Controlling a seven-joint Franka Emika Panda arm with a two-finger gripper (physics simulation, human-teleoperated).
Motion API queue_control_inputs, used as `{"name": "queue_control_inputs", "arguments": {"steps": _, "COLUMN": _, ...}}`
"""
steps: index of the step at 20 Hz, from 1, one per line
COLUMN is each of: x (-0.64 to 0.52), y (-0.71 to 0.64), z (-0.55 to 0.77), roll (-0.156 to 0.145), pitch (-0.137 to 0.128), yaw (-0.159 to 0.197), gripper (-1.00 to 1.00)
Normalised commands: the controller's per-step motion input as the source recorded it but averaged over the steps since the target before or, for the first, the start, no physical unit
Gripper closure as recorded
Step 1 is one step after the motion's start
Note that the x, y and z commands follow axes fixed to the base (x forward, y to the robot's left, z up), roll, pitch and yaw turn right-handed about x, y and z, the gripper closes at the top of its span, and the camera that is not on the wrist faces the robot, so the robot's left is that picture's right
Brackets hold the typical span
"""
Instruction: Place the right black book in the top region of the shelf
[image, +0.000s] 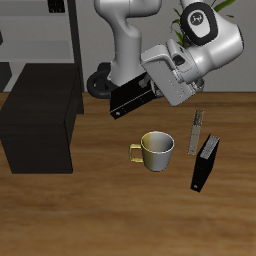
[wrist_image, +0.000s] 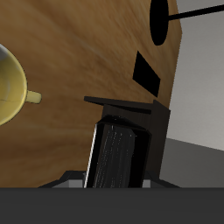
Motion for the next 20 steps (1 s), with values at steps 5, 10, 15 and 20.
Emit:
{"name": "queue_control_inputs", "arguments": {"steps": 5, "x": 0.02, "y": -0.22, "z": -0.1, "roll": -0.019, "pitch": 0.043, "yaw": -0.025, "gripper": 1.0}}
{"name": "queue_control_inputs", "arguments": {"steps": 10, "x": 0.03, "y": -0.22, "z": -0.13, "roll": -0.022, "pitch": 0.022, "yaw": -0.001, "gripper": 1.0}}
{"name": "queue_control_inputs", "arguments": {"steps": 15, "x": 0.07, "y": -0.15, "z": 0.0, "roll": -0.022, "pitch": 0.024, "yaw": -0.027, "gripper": 1.0}}
{"name": "queue_control_inputs", "arguments": {"steps": 20, "x": 0.04, "y": -0.22, "z": -0.07, "roll": -0.031, "pitch": 0.013, "yaw": -0.016, "gripper": 1.0}}
